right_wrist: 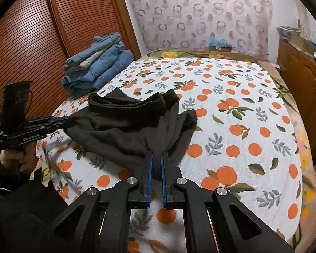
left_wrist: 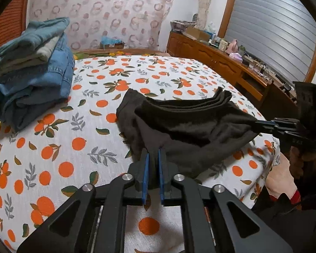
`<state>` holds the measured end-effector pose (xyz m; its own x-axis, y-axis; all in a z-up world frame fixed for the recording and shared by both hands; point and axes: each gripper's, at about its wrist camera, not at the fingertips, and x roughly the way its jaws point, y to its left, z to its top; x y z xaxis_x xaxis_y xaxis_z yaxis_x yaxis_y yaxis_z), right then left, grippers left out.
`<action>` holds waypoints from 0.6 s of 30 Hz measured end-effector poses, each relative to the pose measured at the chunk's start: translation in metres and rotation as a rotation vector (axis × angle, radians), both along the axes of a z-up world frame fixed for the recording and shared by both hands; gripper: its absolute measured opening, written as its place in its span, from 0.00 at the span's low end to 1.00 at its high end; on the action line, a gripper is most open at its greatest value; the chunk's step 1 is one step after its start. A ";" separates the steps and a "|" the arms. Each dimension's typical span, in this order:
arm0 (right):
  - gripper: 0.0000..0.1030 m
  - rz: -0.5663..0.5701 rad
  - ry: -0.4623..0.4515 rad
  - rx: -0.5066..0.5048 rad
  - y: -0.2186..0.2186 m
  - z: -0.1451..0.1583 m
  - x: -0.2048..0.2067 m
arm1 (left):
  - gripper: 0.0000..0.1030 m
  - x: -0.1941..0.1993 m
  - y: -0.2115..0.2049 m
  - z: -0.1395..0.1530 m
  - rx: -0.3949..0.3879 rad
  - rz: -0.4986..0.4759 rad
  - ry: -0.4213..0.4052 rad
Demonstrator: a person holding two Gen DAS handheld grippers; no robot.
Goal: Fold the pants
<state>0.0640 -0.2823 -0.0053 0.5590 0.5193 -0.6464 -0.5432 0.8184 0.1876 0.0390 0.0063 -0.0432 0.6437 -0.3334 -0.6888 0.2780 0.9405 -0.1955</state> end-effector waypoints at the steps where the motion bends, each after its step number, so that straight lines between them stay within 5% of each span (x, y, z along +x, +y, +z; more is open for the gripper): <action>1: 0.08 -0.001 -0.004 0.000 0.001 0.002 -0.001 | 0.20 0.001 0.000 0.000 0.007 0.003 -0.002; 4: 0.09 -0.008 -0.021 -0.001 0.002 0.007 0.000 | 0.36 0.004 -0.001 0.002 0.012 -0.010 -0.013; 6: 0.19 -0.021 -0.037 -0.014 0.004 0.010 0.000 | 0.42 0.006 -0.003 0.004 0.016 -0.023 -0.019; 9: 0.34 -0.014 -0.062 -0.021 0.006 0.015 0.001 | 0.42 0.016 -0.007 0.006 0.038 -0.028 -0.027; 18: 0.40 0.020 -0.059 -0.061 0.026 0.005 0.030 | 0.43 0.045 -0.017 0.003 0.077 -0.031 -0.003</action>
